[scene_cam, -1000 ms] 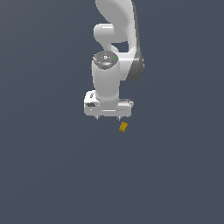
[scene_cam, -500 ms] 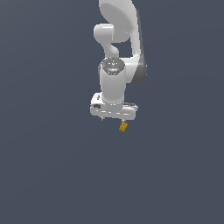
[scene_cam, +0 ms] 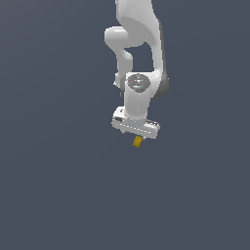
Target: Pick up the object and move it to a goal position.
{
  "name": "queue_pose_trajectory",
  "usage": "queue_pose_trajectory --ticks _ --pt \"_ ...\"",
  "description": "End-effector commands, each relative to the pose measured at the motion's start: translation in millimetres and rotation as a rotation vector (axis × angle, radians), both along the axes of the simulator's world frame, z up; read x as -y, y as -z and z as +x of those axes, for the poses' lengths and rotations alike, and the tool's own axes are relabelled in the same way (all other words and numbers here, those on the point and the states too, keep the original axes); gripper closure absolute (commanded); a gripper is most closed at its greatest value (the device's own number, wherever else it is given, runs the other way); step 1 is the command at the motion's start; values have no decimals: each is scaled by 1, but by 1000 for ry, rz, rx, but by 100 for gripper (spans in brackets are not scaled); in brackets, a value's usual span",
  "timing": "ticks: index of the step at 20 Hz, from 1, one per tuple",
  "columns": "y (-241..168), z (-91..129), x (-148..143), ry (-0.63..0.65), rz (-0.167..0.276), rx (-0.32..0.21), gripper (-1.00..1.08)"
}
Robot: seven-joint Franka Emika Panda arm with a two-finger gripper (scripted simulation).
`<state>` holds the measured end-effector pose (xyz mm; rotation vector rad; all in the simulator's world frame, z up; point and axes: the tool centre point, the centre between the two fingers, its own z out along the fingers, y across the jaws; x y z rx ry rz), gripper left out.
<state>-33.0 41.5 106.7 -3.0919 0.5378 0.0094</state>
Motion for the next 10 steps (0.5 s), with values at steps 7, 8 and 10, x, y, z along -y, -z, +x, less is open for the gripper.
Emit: queue_pose_trajectory --ticks 7,8,10 --pt "25 -15 -22 134 -3 3 -92" --pt "27 -16 -24 144 -3 4 -92" --pt "30 -18 -27 161 -4 4 -92"
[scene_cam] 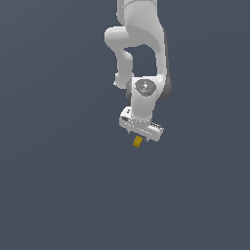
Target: Pick up the object and move it to a goal position.
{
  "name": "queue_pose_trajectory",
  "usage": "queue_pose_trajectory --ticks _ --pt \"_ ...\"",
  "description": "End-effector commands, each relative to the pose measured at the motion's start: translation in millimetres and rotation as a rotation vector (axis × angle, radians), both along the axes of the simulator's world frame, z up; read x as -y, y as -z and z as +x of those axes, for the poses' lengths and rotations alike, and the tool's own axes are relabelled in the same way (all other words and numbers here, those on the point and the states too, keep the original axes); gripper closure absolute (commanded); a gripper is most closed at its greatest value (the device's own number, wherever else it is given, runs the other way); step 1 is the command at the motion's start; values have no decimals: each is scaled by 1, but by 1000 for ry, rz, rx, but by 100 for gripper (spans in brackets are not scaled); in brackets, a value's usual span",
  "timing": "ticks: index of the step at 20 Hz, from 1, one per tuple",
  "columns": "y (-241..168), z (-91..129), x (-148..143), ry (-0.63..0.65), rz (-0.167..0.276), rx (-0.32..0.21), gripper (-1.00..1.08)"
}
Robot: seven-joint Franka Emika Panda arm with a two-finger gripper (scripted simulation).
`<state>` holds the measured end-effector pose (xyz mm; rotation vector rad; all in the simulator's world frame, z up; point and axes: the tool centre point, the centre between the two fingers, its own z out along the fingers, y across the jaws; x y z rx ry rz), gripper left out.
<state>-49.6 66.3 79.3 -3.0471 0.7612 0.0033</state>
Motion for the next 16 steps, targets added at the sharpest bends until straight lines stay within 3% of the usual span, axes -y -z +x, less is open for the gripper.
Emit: queue_pose_trajectory --ticks 1,16 --pt "4 -3 -3 23 -1 1 -92" --pt "28 -6 -6 40 -1 1 -92"
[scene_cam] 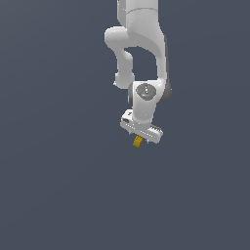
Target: Pick up the object and move it to a goal position.
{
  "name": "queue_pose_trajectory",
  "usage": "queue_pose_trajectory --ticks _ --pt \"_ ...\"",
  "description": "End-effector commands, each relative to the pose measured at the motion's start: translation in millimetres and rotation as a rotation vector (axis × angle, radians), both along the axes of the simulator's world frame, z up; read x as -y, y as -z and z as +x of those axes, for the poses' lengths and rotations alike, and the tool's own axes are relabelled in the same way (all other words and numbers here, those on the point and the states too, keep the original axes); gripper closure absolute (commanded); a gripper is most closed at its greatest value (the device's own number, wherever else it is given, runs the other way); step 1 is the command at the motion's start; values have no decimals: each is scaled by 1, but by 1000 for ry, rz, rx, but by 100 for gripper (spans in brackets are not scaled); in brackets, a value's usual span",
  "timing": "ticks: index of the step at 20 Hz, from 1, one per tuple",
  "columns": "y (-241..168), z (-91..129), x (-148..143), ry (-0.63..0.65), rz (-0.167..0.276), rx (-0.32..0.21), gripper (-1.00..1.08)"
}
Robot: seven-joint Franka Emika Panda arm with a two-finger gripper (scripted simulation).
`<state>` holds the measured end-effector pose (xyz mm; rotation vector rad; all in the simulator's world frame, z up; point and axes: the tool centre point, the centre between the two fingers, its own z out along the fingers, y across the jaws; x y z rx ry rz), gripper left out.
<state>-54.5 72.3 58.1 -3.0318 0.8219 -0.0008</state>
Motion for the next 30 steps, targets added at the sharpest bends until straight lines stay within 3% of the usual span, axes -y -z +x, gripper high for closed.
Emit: queue_pose_trajectory --ticks 1,10,11,23,30 --pt "12 -1 0 1 0 -1 -92" --pt "36 0 0 3 0 -1 -92" --pt "36 0 0 3 0 -1 108" --pt "35 0 0 2 0 0 108" --pt "13 9 17 2 0 0 108"
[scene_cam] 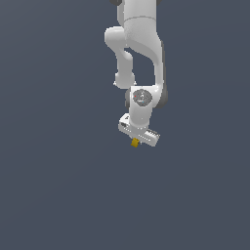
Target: Pick up the object and move it to a goal position.
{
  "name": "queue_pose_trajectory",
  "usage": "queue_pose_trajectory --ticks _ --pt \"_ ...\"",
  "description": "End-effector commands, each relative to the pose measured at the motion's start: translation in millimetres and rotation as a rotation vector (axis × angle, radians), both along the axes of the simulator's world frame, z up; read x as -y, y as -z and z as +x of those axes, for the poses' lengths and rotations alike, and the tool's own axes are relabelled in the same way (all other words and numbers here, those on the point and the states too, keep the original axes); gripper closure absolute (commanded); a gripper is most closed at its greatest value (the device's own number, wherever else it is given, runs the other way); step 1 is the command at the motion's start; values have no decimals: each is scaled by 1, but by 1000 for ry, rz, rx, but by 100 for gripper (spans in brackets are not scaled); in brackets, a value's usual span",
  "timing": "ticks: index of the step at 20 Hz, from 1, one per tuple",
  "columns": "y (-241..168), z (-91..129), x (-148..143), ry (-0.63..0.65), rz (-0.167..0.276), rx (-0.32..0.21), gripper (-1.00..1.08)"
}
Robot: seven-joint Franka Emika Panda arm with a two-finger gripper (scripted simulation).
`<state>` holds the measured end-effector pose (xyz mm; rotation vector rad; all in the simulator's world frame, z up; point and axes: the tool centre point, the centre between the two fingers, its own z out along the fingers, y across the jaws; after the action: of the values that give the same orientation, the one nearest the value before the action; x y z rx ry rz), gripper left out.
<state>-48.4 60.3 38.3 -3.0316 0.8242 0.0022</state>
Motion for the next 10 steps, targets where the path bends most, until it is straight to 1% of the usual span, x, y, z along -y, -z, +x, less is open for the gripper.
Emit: queue_pose_trajectory --ticks 1,5,10 --pt "-12 5 9 1 0 2 108" --pt "-38 16 29 1 0 2 108" --pt "-79 34 62 2 0 1 108"
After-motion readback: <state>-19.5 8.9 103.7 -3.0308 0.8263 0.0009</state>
